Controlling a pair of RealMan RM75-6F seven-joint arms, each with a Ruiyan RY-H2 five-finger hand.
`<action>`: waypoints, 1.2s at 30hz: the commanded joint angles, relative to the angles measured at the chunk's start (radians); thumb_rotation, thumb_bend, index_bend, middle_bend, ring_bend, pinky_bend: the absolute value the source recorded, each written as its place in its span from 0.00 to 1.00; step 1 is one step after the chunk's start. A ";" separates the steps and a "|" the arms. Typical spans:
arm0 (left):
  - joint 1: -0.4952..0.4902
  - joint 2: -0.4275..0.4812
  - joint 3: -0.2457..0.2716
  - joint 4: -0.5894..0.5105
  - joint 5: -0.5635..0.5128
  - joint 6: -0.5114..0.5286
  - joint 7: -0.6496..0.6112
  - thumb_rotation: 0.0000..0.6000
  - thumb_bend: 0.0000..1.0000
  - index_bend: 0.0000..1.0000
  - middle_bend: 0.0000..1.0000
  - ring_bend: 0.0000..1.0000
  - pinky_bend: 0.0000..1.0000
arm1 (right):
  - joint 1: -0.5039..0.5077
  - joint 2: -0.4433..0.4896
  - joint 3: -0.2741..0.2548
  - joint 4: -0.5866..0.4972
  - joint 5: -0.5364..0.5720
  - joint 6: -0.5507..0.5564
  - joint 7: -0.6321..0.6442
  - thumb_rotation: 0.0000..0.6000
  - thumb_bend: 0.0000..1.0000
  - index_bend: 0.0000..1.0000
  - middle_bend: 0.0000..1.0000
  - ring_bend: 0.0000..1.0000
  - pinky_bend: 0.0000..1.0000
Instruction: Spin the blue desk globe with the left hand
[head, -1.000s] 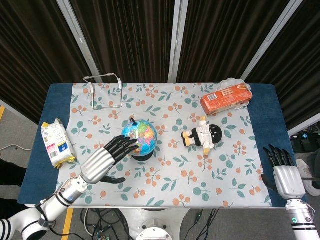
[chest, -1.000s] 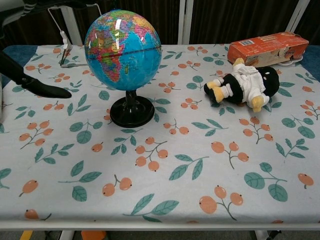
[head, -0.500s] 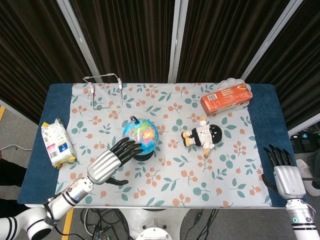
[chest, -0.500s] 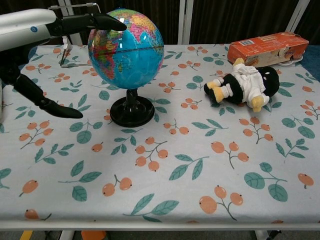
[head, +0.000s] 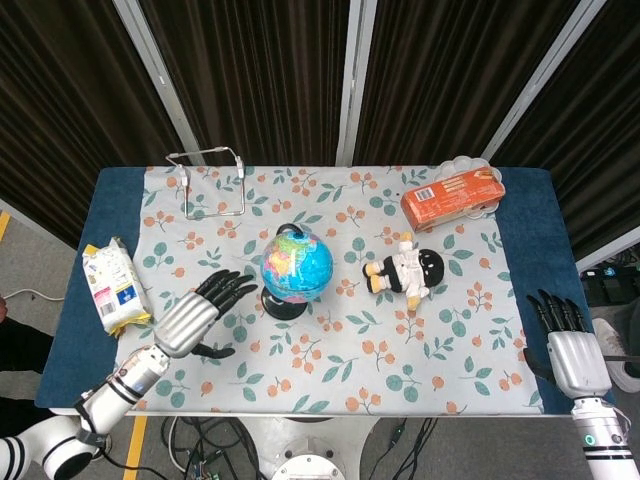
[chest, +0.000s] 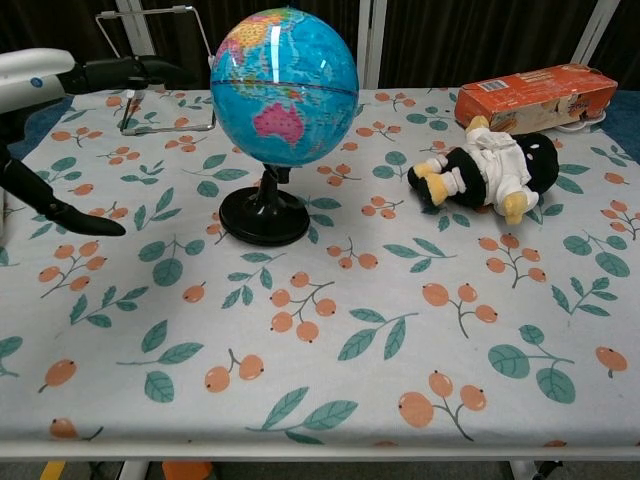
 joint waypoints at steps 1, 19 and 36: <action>0.016 0.005 0.001 0.032 -0.031 -0.001 -0.025 1.00 0.09 0.07 0.04 0.00 0.00 | 0.000 0.000 0.000 -0.001 0.000 0.000 -0.001 1.00 0.28 0.00 0.00 0.00 0.00; 0.047 0.030 -0.050 0.006 -0.006 0.113 0.008 1.00 0.09 0.07 0.04 0.00 0.00 | 0.000 -0.003 0.000 0.002 0.005 -0.004 -0.004 1.00 0.28 0.00 0.00 0.00 0.00; -0.003 0.028 -0.013 -0.113 0.160 0.097 0.030 1.00 0.09 0.07 0.04 0.00 0.00 | 0.002 -0.008 -0.001 0.011 0.007 -0.011 0.003 1.00 0.28 0.00 0.00 0.00 0.00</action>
